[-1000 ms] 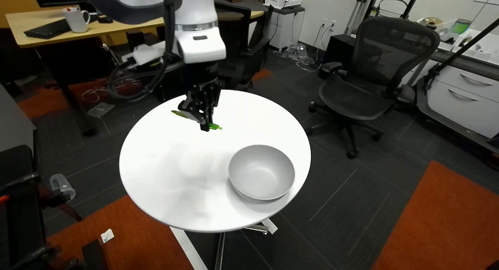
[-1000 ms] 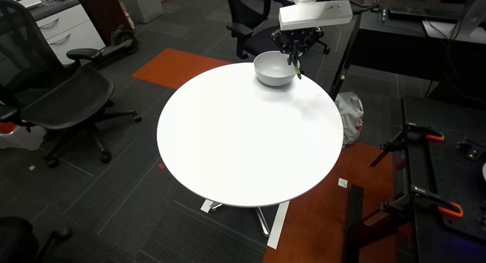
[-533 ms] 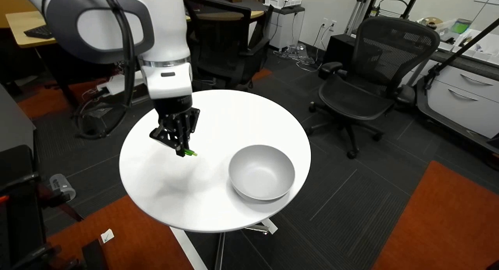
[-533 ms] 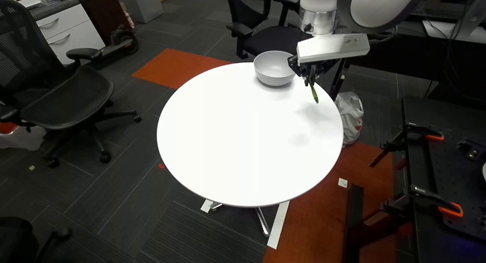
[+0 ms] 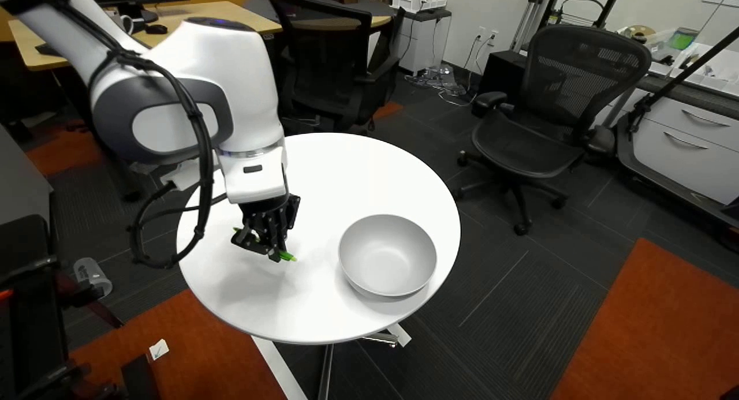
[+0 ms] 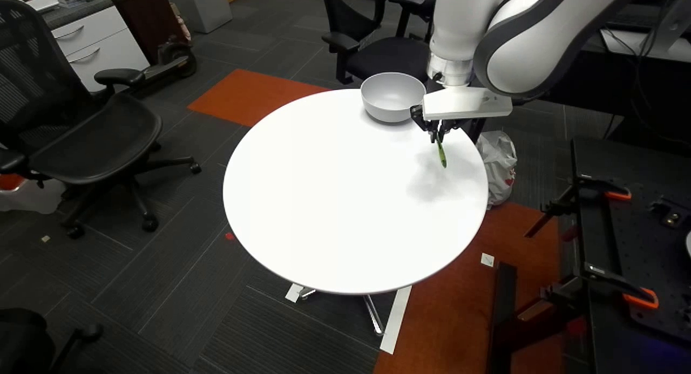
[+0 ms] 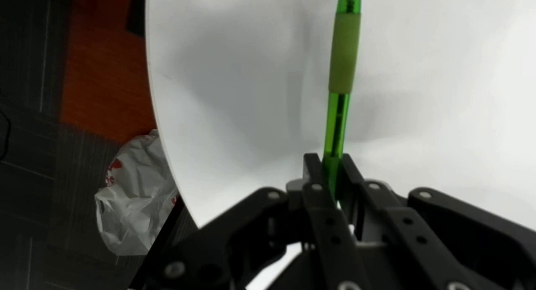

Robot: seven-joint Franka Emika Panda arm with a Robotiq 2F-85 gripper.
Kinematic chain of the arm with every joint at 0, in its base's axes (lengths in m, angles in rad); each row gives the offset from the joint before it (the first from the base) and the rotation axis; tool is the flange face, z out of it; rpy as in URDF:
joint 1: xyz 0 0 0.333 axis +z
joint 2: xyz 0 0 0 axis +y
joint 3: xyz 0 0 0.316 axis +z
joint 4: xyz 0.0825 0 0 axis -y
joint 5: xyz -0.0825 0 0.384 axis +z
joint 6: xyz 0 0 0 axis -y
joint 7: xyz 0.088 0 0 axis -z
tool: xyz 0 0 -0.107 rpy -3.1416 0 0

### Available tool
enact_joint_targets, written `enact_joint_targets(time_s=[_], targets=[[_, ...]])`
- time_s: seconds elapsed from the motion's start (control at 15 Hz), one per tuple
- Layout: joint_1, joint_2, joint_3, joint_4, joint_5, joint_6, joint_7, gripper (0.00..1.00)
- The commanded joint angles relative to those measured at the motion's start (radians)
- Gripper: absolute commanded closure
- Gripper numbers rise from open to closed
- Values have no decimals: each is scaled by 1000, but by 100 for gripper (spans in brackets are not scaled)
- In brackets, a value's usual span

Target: Remove the marker from the bowl.

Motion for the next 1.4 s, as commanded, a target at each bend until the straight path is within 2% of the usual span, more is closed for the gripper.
enact_joint_targets(time_s=[0.0, 0.2, 0.27, 0.33, 0.47, 0.87, 0.93, 1.13, 1.33], targets=[[15, 69, -12, 26, 37, 71, -2, 97], [27, 103, -21, 39, 64, 94, -4, 97], [32, 107, -25, 42, 73, 96, -1, 63], [40, 106, -34, 42, 75, 95, 1, 61], [59, 95, -57, 41, 71, 93, 11, 49], [156, -2, -183, 5, 13, 89, 49, 3], [162, -24, -194, 0, 7, 81, 45, 0], [179, -79, -217, -14, -20, 83, 51, 0], [166, -115, -205, -24, -43, 86, 48, 0]])
